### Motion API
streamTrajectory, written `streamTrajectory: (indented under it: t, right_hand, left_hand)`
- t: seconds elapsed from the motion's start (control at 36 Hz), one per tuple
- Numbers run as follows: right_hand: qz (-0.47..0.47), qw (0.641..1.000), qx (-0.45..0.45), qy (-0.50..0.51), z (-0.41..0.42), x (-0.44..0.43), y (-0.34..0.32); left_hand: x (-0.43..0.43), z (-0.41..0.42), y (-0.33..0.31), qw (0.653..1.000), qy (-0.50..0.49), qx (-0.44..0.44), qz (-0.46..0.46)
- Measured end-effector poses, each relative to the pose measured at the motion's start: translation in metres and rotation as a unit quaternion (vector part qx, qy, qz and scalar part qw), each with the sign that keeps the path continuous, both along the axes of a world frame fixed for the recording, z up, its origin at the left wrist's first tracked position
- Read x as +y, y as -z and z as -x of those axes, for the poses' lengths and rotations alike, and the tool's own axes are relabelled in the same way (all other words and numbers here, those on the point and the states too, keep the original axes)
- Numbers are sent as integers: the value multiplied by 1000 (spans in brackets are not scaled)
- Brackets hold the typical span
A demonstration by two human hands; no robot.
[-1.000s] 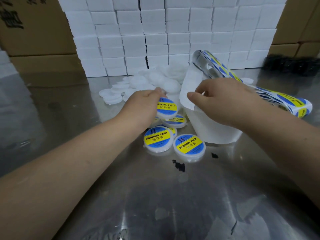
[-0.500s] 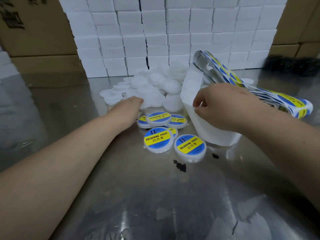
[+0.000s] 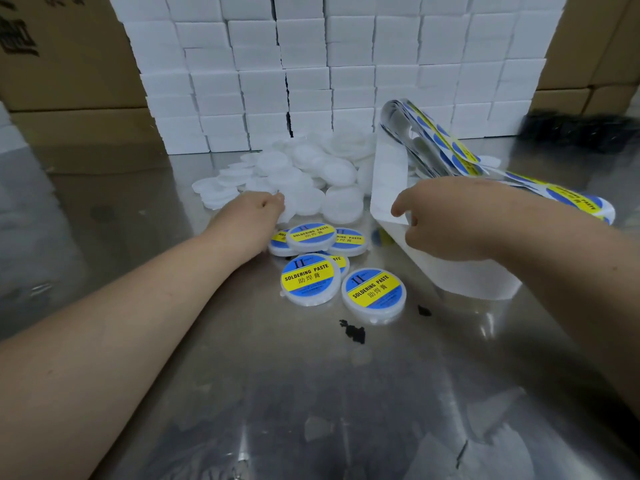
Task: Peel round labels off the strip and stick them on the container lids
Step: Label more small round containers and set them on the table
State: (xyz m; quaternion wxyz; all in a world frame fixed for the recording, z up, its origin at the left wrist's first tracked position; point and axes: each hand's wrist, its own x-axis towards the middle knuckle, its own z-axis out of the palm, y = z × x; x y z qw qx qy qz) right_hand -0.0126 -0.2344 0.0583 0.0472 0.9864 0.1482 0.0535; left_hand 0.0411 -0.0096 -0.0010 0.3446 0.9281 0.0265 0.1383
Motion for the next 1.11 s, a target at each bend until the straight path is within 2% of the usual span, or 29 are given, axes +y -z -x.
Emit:
streamTrajectory:
  t: [0.11,0.22,0.39,0.47,0.69,0.81,0.86,0.94,1.06,1.11]
  right_hand:
    - [-19,1000,-6,-4,1,-3,-3]
    - [-31,999,-24,11,-3,-3,1]
    - [-171,984,-49,23,-4,1,-2]
    - [-206,976,-47,44,-3,4,-1]
    - [-99,991,-56,69,-8,-2,3]
    - [-98,991,-54,80,-10,-6,3]
    - [-134,988,-54,56,-11,-6,4]
    - [-252,967,-40,21,-10,-5,2]
    - [-451,893,-4,-12,-6,-2,-3]
    - [-491,871,16,-21,-4,-2,-4]
  left_hand:
    - [2,-2,2,999,-34,-11,-39]
    - [2,-1,2,998,-41,-2,-38]
    - [2,1,-1,996,-47,41,-60]
    - [2,1,-1,997,-49,28,-60]
    - [0,9,-5,995,-63,-63,-54]
    - [1,11,-7,985,-65,-149,-60]
    - [-2,13,-7,979,-58,-185,-58]
    - [-8,19,-8,973,-42,-225,-9]
    - [-16,28,-13,965,-28,-262,17]
    - [-20,31,-15,963,-15,-270,10]
